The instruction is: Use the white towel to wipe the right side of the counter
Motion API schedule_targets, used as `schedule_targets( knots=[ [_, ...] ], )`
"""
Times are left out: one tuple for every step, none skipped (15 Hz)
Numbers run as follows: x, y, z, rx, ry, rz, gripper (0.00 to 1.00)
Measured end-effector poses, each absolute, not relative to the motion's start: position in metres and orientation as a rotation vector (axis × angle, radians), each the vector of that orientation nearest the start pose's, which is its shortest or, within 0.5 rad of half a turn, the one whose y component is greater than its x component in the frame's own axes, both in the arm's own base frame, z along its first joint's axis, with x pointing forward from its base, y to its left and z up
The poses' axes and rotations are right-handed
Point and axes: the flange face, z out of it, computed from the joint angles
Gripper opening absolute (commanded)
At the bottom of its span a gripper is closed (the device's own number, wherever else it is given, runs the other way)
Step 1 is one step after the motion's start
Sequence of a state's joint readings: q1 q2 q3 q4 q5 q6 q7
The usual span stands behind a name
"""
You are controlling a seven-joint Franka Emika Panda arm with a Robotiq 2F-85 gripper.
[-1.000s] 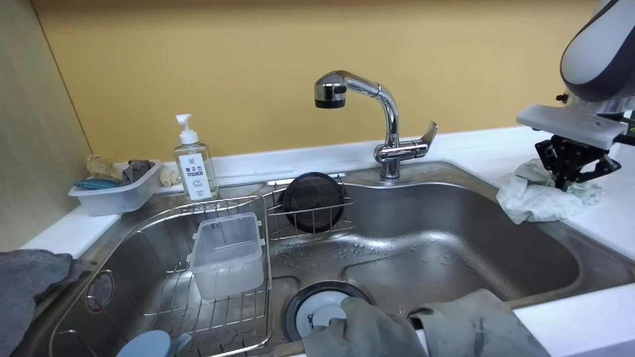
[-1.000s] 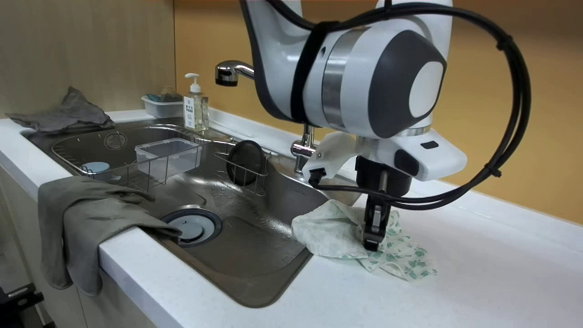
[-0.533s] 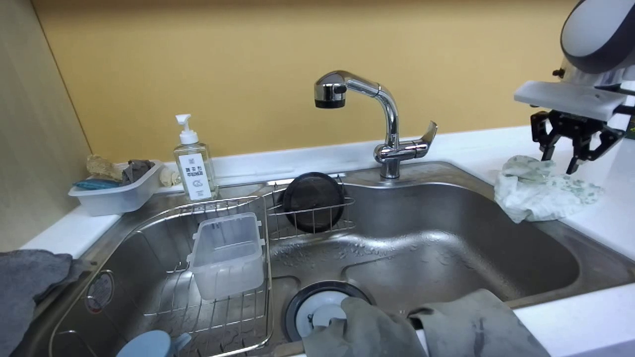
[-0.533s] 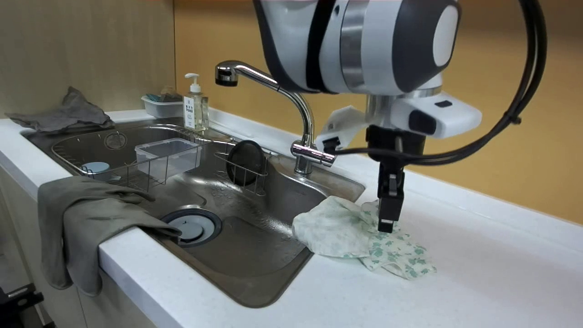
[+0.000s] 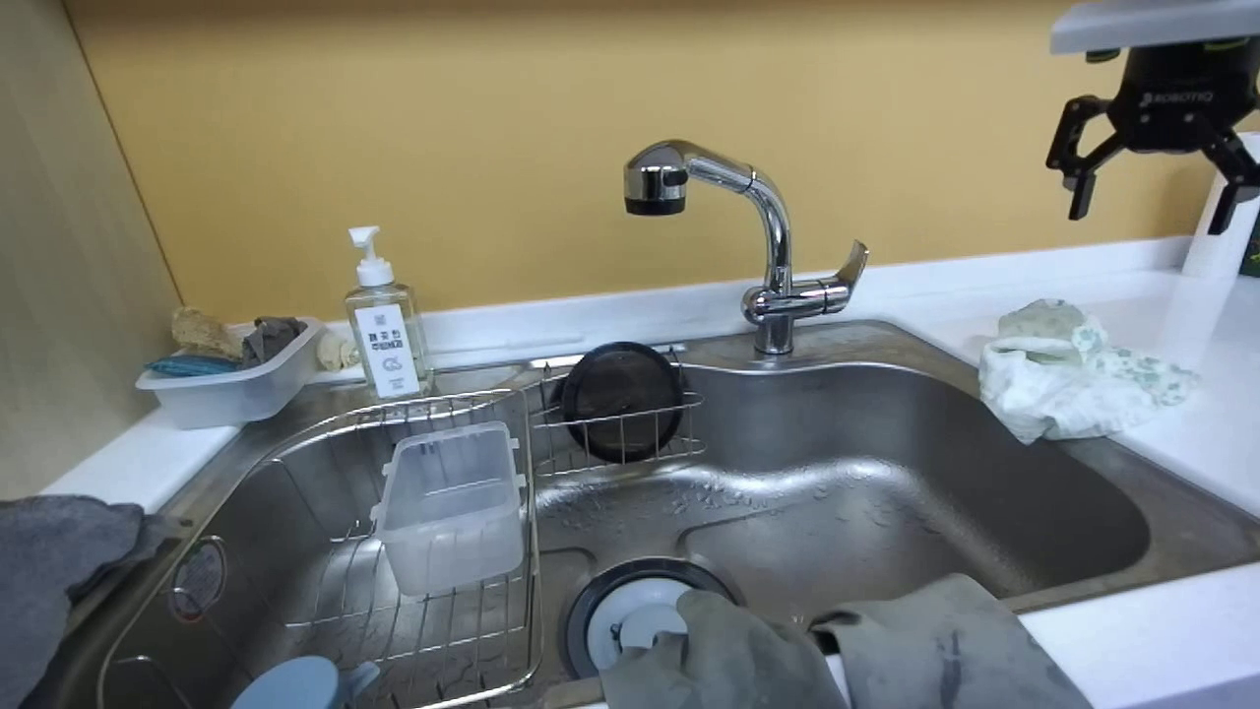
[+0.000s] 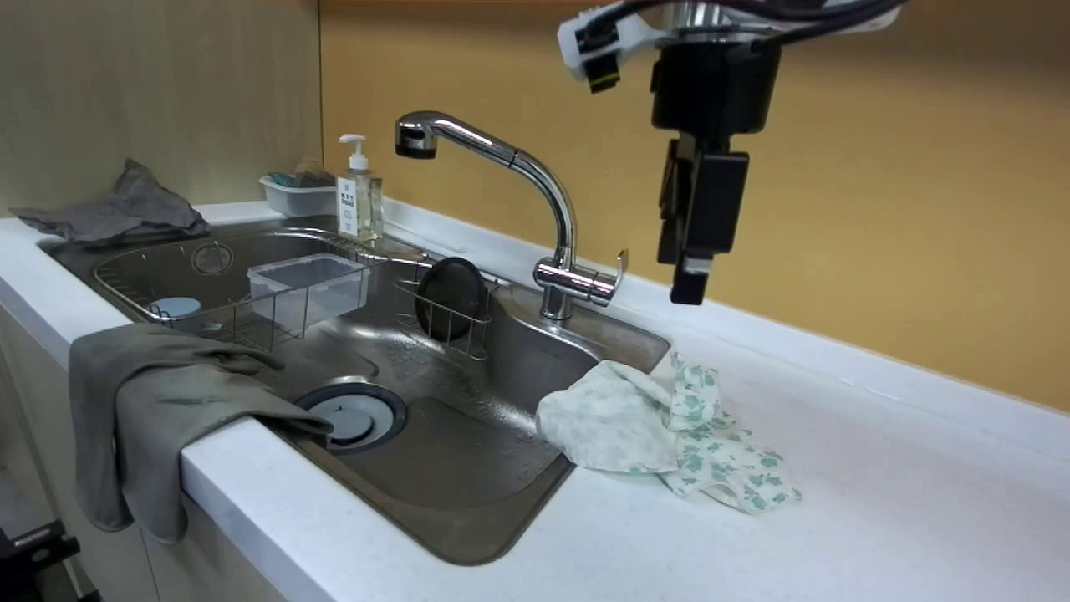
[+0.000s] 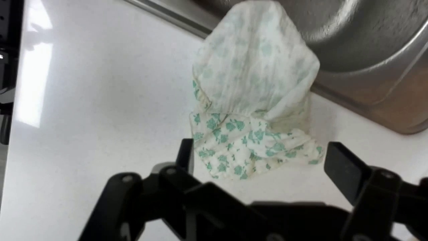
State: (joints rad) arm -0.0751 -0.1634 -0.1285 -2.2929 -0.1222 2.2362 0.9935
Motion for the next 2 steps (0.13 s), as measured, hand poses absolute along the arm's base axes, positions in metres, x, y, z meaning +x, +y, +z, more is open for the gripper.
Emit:
schedule_targets(
  knots=[
    [0.4819, -0.0992, 0.4359, -2.708, 1.622, -0.164, 1.00],
    [0.4768, -0.0939, 0.4429, -2.731, 1.557, -0.127, 1.00]
  ],
)
